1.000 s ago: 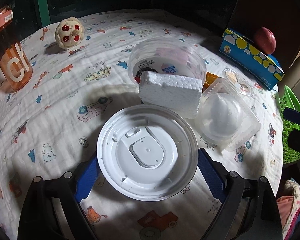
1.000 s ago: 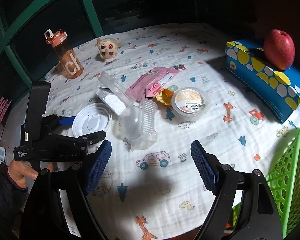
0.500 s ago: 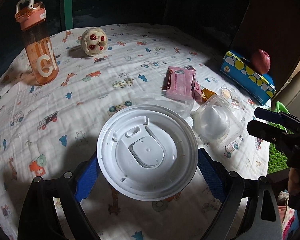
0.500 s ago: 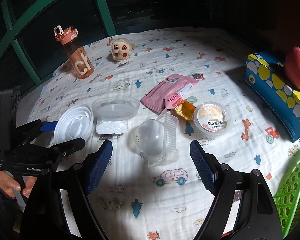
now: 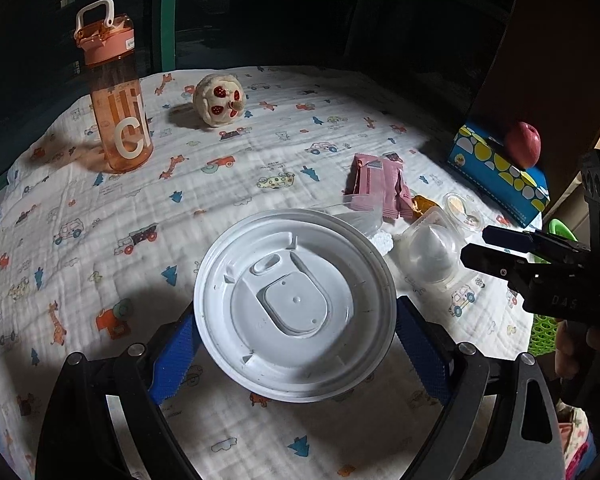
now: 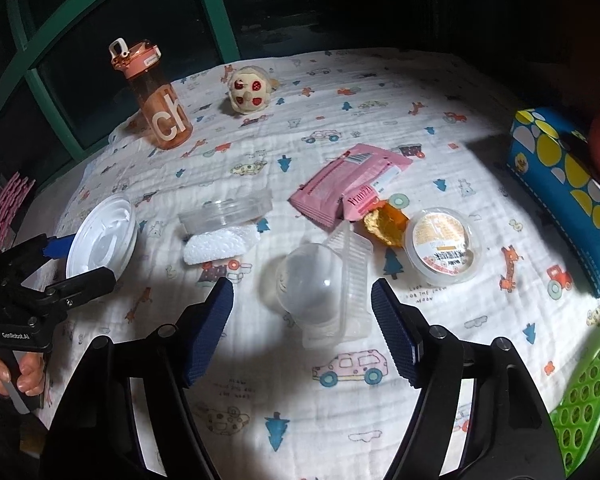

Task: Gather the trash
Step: 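Lift the white lid with the left gripper while the right gripper grasps a clear plastic bowl, then carry the lid and bowl over the green wastebasket and open both grippers, then return to the table and grasp a clear plastic bowl with the left gripper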

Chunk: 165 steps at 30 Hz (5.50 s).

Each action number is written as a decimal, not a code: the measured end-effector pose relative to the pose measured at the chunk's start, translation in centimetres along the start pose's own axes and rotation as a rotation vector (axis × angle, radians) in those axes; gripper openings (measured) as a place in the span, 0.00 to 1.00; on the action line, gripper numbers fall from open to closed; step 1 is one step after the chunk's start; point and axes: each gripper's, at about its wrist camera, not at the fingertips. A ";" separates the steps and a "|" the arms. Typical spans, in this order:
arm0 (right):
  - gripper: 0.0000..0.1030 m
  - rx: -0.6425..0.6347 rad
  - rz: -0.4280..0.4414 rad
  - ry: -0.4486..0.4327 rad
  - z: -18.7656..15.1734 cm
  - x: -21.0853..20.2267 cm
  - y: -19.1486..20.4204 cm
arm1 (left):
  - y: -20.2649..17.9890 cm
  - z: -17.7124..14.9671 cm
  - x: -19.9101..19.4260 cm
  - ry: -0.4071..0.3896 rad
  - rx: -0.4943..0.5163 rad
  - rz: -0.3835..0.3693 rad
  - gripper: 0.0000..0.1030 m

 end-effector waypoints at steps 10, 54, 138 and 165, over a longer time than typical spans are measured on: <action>0.63 -0.123 0.035 0.041 0.5 3.9 1.5 | 1.1 -0.2 -0.4 -0.006 -0.032 0.012 0.86; 0.58 0.063 -0.116 -0.085 -2.2 -9.1 -5.8 | -10.3 2.1 -0.3 -0.029 0.074 -0.185 0.86; 0.72 0.402 -0.497 -0.222 -11.6 -26.5 -21.6 | -32.7 1.1 3.6 0.064 0.272 -0.424 0.91; 0.73 0.232 -0.258 -0.128 -5.3 -14.9 -11.9 | -5.1 4.9 10.3 0.132 -0.102 0.018 0.92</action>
Point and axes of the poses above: each gripper's, at about its wrist camera, not at the fingertips, and x roughly the way its jaws point, y to its left, z to its top, and after that the axes turned 15 degrees about -y, right-handed
